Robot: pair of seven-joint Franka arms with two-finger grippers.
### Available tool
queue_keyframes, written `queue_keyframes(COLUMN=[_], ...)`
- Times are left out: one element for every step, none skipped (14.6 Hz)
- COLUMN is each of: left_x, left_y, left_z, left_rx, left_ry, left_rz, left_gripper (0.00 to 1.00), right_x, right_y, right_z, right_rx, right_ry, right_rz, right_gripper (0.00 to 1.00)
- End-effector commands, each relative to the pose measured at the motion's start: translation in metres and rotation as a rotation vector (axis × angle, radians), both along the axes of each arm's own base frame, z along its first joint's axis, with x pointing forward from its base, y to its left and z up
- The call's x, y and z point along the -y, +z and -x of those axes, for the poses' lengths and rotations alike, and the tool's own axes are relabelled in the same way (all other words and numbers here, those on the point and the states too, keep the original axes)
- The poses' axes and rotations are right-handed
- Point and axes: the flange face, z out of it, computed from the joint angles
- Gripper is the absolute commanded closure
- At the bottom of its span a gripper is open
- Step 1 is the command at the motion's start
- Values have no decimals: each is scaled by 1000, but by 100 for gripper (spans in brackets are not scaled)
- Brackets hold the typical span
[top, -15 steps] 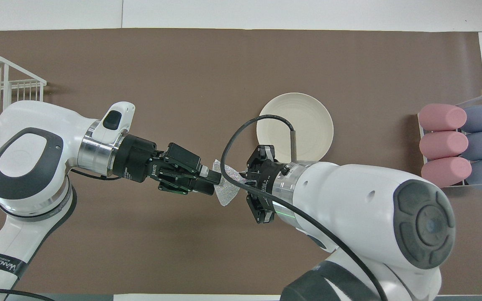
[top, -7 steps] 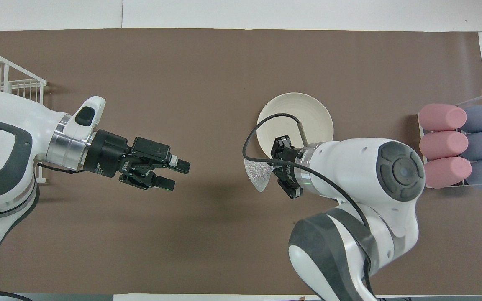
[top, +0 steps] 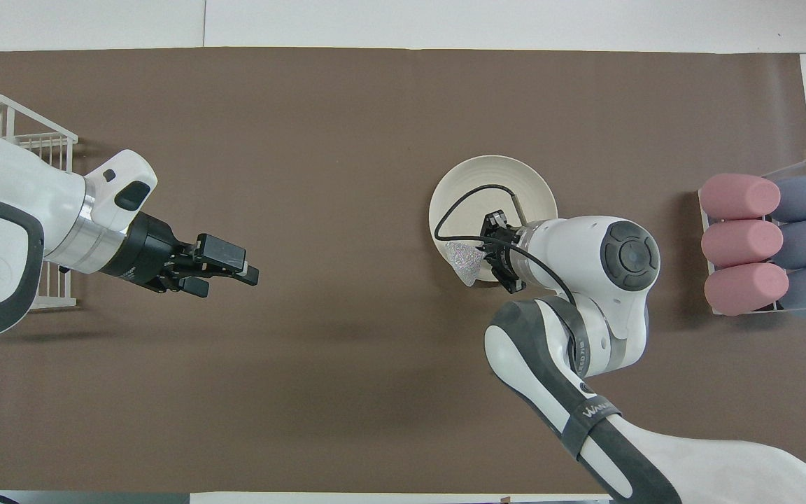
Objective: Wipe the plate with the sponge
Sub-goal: 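Rub the wiper in circles over the plate with the right gripper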
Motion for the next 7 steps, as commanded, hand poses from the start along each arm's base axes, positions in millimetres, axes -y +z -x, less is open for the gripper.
queue_keyframes(left_x=[-14,-16,-18,-22,-24,-25,-26], left_y=[8,8,8,7,11,12,11], left_z=[-2,-2,-2,-3,-2,-2,-2], left_rx=[72,77,86,94,108,112,110], left_ry=[-27,-32,-43,-51,-59,-63,-63], left_rz=[-128,-148,-177,-209,-233,-244,-246], left_gripper=[0,0,0,0,0,0,0], right_x=[-1,2,9,20,38,51,61], right_y=[-30,-37,-39,-41,-43,-44,-43], right_z=[-2,-5,-8,-13,-19,-22,-26], right_rx=[1,13,29,35,44,52,63], right_ry=[9,12,33,50,63,89,106], right_rz=[11,15,21,28,37,46,53], right_gripper=[100,100,100,100,100,100,100])
